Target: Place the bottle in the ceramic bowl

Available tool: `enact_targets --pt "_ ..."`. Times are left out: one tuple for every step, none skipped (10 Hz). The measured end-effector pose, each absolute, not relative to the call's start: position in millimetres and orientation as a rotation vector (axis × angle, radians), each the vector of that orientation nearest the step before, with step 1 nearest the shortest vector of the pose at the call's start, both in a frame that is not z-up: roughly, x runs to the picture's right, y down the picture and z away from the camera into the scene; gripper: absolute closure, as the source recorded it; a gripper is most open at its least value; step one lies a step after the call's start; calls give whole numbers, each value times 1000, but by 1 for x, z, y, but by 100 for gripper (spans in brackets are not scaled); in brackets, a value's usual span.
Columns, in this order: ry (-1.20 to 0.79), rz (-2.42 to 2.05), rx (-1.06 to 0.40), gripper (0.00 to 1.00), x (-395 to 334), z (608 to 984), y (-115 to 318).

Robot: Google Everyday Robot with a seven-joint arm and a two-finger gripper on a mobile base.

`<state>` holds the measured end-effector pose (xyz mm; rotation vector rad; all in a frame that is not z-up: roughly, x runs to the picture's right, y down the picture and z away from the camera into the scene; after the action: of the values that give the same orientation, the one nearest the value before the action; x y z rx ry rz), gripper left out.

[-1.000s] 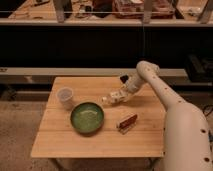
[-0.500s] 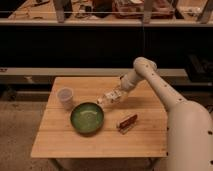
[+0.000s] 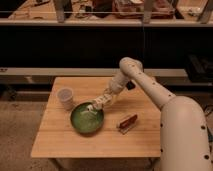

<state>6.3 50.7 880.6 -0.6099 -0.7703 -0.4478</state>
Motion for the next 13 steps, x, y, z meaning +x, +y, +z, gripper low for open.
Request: enact_targets --pt "-781 -467 -616 100 -2 876 54" --pt "-794 -492 -623 100 -11 871 59" --pt "-806 -527 -633 100 -21 865 67" --pt "-809 -575 -639 100 -31 860 76" --pt "-805 -607 -645 99 -36 859 83" --pt "-802 -640 -650 93 -44 858 90" --pt "-800 -660 -652 86 -49 858 93" --pt "-795 -691 -652 72 -58 856 96" --pt "-790 -707 -653 64 -62 856 97" --pt "-784 -724 -651 53 -67 855 96" --pt "-779 -733 -649 41 -72 853 96" --pt "-778 -735 -648 34 -73 852 95" --pt "-779 -736 -649 25 -74 851 95"
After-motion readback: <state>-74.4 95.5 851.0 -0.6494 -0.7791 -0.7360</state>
